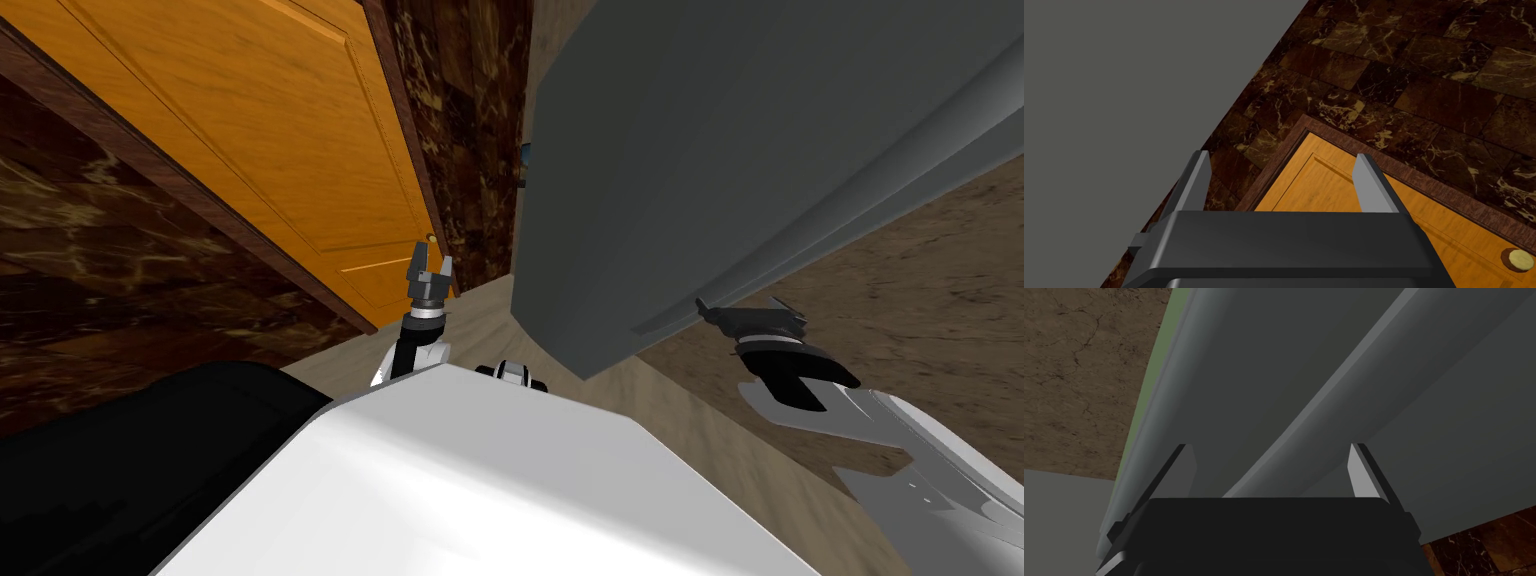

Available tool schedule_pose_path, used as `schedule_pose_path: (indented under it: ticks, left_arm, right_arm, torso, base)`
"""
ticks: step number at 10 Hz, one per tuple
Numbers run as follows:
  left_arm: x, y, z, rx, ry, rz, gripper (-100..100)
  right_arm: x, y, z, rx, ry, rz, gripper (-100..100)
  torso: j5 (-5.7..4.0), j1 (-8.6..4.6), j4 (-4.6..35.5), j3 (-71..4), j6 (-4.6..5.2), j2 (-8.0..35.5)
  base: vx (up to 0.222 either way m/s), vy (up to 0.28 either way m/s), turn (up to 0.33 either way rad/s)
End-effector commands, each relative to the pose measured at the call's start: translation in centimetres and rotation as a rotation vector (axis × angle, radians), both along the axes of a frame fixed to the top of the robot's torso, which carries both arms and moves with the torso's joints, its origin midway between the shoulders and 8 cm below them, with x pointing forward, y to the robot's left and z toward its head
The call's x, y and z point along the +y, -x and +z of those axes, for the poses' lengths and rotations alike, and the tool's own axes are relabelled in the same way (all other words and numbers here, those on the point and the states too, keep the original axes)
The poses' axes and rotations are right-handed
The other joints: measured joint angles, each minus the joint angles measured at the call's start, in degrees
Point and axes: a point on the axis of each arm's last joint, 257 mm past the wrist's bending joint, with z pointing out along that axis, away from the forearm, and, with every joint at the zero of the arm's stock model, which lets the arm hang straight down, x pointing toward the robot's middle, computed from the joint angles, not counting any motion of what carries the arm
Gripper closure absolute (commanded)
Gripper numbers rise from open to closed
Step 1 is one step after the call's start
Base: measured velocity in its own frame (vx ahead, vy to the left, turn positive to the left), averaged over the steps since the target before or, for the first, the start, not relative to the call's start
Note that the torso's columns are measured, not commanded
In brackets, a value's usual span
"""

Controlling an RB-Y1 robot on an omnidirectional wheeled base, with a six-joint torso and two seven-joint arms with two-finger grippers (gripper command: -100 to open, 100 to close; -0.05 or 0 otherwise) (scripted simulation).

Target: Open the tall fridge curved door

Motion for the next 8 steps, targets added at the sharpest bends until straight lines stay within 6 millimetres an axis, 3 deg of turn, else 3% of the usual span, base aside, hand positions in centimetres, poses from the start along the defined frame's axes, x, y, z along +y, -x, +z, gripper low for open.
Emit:
schedule_pose_path:
  ticks: [1,5,7,8]
  left_arm:
    - [0.0,0.0,0.0,0.0,0.0,0.0,0]
    - [0.0,0.0,0.0,0.0,0.0,0.0,0]
    - [0.0,0.0,0.0,0.0,0.0,0.0,0]
    - [0.0,0.0,0.0,0.0,0.0,0.0,0]
  right_arm:
    - [-2.6,1.0,-2.8,0.021,-0.029,-0.068,-100]
    - [-4.7,1.6,-5.4,0.035,-0.06,-0.129,-100]
    - [-5.9,2.2,-7.7,0.049,-0.088,-0.17,-100]
    - [-5.6,1.8,-6.8,0.042,-0.077,-0.155,-100]
  torso:
    - [0.03,0.04,0.0,0.0,0.13,0.0]
    - [0.04,0.02,0.1,0.2,-0.05,0.2]
    - [0.13,0.16,0.2,0.2,0.1,0.3]
    - [0.41,0.45,0.4,0.3,0.31,0.6]
  base:
    - [0.038,0.127,-0.018]
    - [0.042,0.091,-0.018]
    - [0.04,0.101,0.024]
    - [0.041,0.042,0.003]
